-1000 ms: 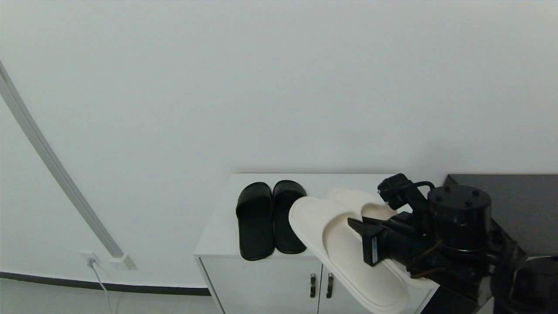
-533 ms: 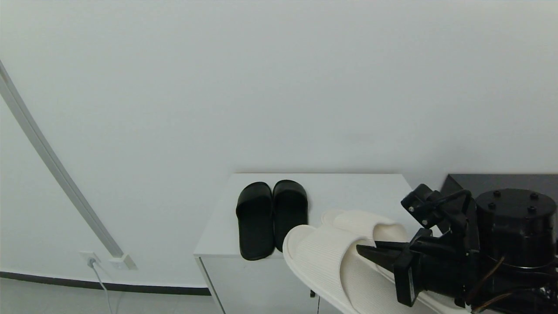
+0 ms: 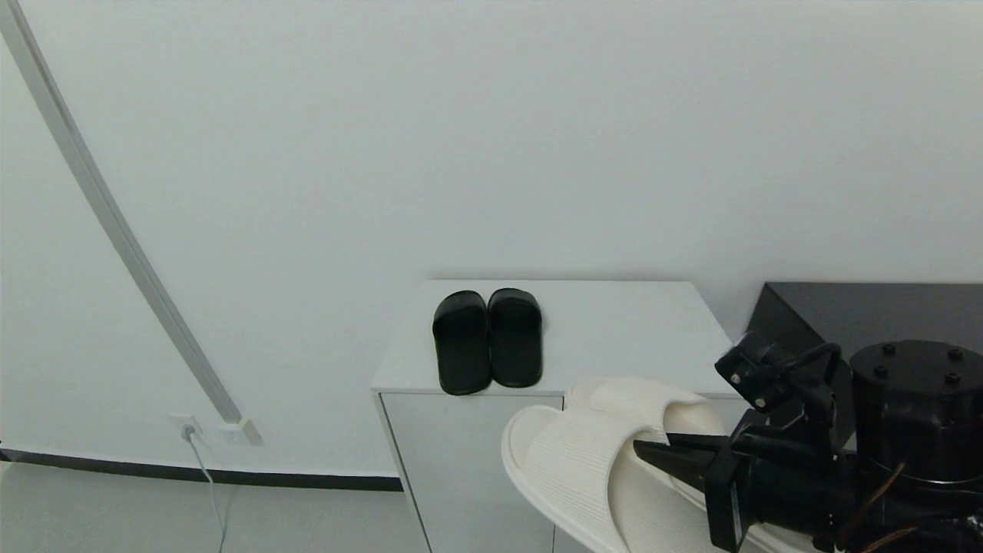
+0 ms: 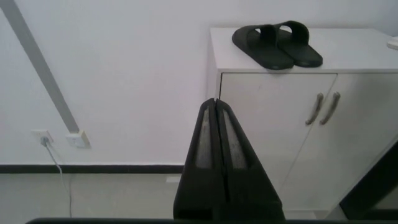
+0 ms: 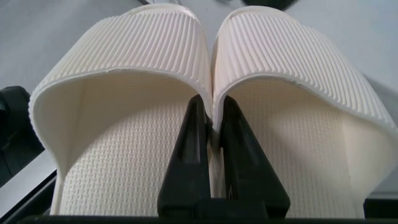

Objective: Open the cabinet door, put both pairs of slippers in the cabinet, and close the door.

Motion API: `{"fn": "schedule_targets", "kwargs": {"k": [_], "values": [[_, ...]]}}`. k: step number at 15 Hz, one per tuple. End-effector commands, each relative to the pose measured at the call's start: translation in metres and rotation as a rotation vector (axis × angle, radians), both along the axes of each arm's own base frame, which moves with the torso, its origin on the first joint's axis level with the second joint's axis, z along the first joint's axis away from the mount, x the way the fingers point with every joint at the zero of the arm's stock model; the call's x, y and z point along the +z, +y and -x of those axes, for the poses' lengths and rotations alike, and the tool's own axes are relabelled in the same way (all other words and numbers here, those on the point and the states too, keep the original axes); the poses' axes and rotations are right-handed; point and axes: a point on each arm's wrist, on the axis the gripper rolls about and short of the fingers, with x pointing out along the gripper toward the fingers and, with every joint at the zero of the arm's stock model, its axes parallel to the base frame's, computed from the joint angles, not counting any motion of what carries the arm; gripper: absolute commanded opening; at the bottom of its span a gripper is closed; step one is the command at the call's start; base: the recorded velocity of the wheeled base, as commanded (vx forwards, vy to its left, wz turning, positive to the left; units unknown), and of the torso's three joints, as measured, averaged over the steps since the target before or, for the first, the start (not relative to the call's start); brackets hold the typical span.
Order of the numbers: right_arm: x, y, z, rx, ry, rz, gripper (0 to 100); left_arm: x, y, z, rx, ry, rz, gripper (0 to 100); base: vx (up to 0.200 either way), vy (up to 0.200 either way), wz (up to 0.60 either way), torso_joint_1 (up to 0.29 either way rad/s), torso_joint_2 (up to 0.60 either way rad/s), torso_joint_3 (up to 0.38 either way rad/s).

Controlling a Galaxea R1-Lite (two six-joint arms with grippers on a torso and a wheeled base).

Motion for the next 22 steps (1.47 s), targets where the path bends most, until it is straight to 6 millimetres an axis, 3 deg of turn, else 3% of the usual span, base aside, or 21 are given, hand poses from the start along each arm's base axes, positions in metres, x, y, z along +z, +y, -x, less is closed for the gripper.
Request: {"fn": "schedule_targets", "kwargs": {"k": [1, 14, 22], "values": [[-0.0007, -0.0002, 0.0004, 0.001, 0.002, 0.001, 0, 0.0, 0.0, 0.0, 0.0, 0.0, 0.0, 0, -0.2, 0.0, 0.0, 0.007, 0.0, 0.002], [-0.0071, -0.0008, 0.0026, 0.006, 0.02, 0.02, 0, 0.0, 0.0, 0.0, 0.002, 0.0, -0.001, 0, -0.015, 0.0, 0.0, 0.0, 0.0, 0.0], [-0.0076, -0.0002, 0.0054, 0.015, 0.02, 0.022, 0, -0.0002, 0.0, 0.0, -0.001, 0.002, 0.0, 0, 0.0, 0.0, 0.0, -0.138, 0.32, 0.173]]}}
